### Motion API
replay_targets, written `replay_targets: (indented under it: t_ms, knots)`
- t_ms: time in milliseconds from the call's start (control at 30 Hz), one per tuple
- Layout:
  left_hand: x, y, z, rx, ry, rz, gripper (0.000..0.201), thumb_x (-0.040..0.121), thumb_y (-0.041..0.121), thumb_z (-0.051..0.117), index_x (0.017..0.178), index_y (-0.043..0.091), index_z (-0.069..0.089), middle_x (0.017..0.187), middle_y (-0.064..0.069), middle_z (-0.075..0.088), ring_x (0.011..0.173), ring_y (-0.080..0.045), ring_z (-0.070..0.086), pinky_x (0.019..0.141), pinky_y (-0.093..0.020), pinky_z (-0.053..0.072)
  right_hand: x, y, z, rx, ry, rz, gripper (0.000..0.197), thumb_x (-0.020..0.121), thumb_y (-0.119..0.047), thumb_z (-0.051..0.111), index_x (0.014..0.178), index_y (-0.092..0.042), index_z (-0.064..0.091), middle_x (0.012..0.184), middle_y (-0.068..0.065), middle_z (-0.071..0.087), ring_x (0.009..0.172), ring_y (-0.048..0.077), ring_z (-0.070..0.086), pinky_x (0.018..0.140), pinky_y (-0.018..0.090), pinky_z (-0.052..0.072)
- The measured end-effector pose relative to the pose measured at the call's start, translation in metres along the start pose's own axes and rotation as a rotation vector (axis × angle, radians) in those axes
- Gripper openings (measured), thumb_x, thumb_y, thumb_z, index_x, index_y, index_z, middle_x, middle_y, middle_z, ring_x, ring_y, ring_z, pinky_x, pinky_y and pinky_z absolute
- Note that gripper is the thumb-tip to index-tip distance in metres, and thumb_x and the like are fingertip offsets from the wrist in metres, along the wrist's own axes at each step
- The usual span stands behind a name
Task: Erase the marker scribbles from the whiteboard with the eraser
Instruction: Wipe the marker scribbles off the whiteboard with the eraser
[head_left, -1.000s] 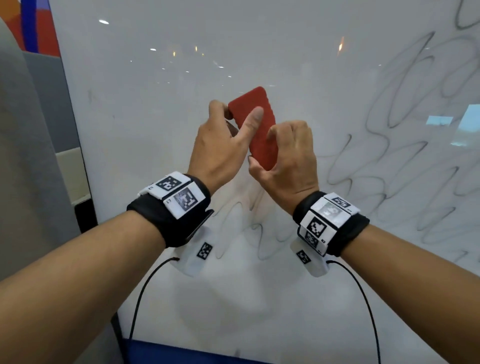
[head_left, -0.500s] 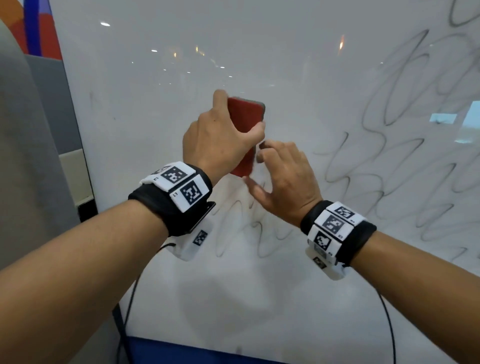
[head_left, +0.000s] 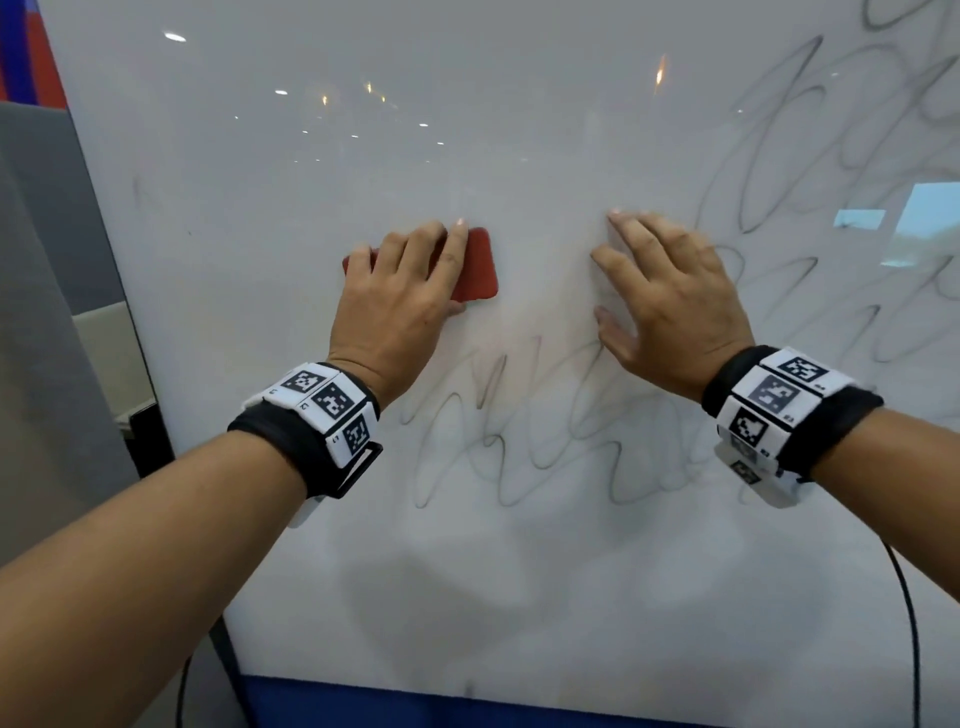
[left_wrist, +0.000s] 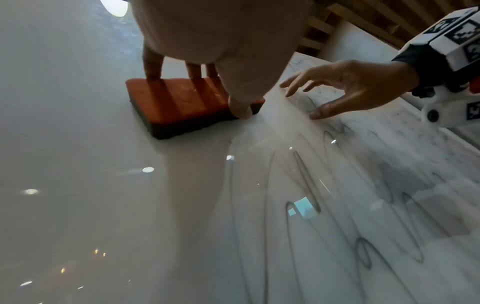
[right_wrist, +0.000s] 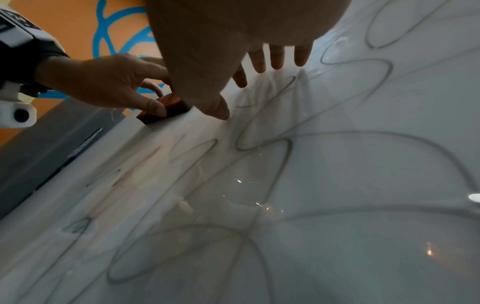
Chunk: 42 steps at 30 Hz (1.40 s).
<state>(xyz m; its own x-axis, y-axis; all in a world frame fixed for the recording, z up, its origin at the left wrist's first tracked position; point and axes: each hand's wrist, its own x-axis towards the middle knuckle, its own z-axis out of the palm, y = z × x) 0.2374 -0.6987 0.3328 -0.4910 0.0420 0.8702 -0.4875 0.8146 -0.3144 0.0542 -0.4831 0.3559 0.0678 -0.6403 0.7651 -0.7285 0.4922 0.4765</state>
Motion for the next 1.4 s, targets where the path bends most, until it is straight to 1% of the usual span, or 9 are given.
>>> replay_targets:
  t_ms: [133,300,500,733,933,1100,1167,1333,1400]
  knots:
    - [-0.009,-0.009,0.004,-0.104,0.06,0.003,0.062,0.084,0.008,0.072,0.139,-0.005,0.046,0.128,-0.025,0.054,0.105,-0.041,0.053,0.091,-0.053,0.047,-0.002,0.0,0.003,0.013,-0.001,0.002,0.049,0.088,-0.029,0.056,0.132,-0.01,0.052,0.153,0.019,0.041,0.138,0.038,0.041,0.107,0.052,0.039]
    - [-0.017,-0.012,0.006,-0.183,0.062,-0.064,0.063,0.082,0.02,0.073,0.136,-0.003,0.051,0.121,-0.021,0.059,0.105,-0.034,0.048,0.091,-0.048,0.048,-0.008,-0.001,0.011,-0.023,0.012,-0.006,0.056,0.093,-0.036,0.052,0.145,-0.015,0.046,0.157,0.018,0.033,0.144,0.037,0.033,0.112,0.052,0.032]
    - [-0.047,0.002,0.026,-0.059,0.061,0.333,0.053,0.093,0.029,0.063,0.138,0.001,0.053,0.122,-0.014,0.061,0.109,-0.032,0.054,0.091,-0.046,0.045,-0.012,-0.003,0.015,-0.041,0.007,0.003,0.063,0.094,-0.04,0.05,0.151,-0.016,0.038,0.16,0.018,0.028,0.148,0.037,0.025,0.118,0.051,0.022]
    - [-0.034,0.002,0.025,-0.066,0.116,-0.017,0.061,0.091,0.04,0.06,0.14,0.005,0.051,0.123,-0.013,0.06,0.106,-0.03,0.046,0.085,-0.043,0.037,-0.019,-0.012,0.018,-0.059,-0.031,0.045,0.073,0.091,-0.048,0.047,0.156,-0.018,0.029,0.163,0.018,0.021,0.15,0.037,0.019,0.12,0.054,0.02]
    - [-0.04,-0.001,0.029,-0.016,0.139,0.376,0.051,0.093,0.031,0.063,0.138,0.008,0.054,0.12,-0.008,0.062,0.105,-0.028,0.058,0.084,-0.044,0.048,-0.032,-0.031,0.022,-0.072,-0.094,0.041,0.082,0.088,-0.053,0.05,0.158,-0.019,0.023,0.164,0.018,0.016,0.151,0.038,0.015,0.119,0.058,0.019]
    - [-0.03,0.009,0.027,-0.079,0.106,-0.049,0.065,0.088,0.043,0.061,0.142,0.009,0.048,0.125,-0.01,0.058,0.108,-0.027,0.044,0.085,-0.044,0.038,-0.037,-0.035,0.024,-0.075,-0.12,0.052,0.083,0.088,-0.053,0.049,0.158,-0.019,0.021,0.165,0.017,0.013,0.152,0.037,0.011,0.119,0.059,0.017]
    - [-0.03,0.017,0.027,-0.078,0.113,-0.114,0.065,0.088,0.043,0.06,0.142,0.009,0.048,0.125,-0.01,0.058,0.108,-0.028,0.043,0.085,-0.045,0.039,-0.037,-0.036,0.024,-0.073,-0.129,0.057,0.084,0.087,-0.053,0.05,0.158,-0.018,0.021,0.165,0.016,0.013,0.152,0.037,0.01,0.12,0.059,0.016]
    - [-0.051,0.041,0.036,-0.052,0.131,0.351,0.052,0.092,0.033,0.059,0.138,0.009,0.055,0.12,-0.007,0.062,0.105,-0.027,0.054,0.081,-0.043,0.045,-0.039,-0.038,0.025,-0.066,-0.117,0.054,0.085,0.088,-0.055,0.05,0.158,-0.016,0.022,0.165,0.017,0.014,0.152,0.037,0.011,0.119,0.06,0.018]
    - [-0.047,0.042,0.036,-0.042,0.123,0.294,0.055,0.091,0.037,0.06,0.138,0.01,0.055,0.12,-0.007,0.062,0.105,-0.027,0.052,0.081,-0.043,0.044,-0.04,-0.036,0.024,-0.064,-0.128,0.054,0.087,0.086,-0.055,0.054,0.158,-0.016,0.022,0.165,0.016,0.014,0.152,0.037,0.012,0.119,0.059,0.018]
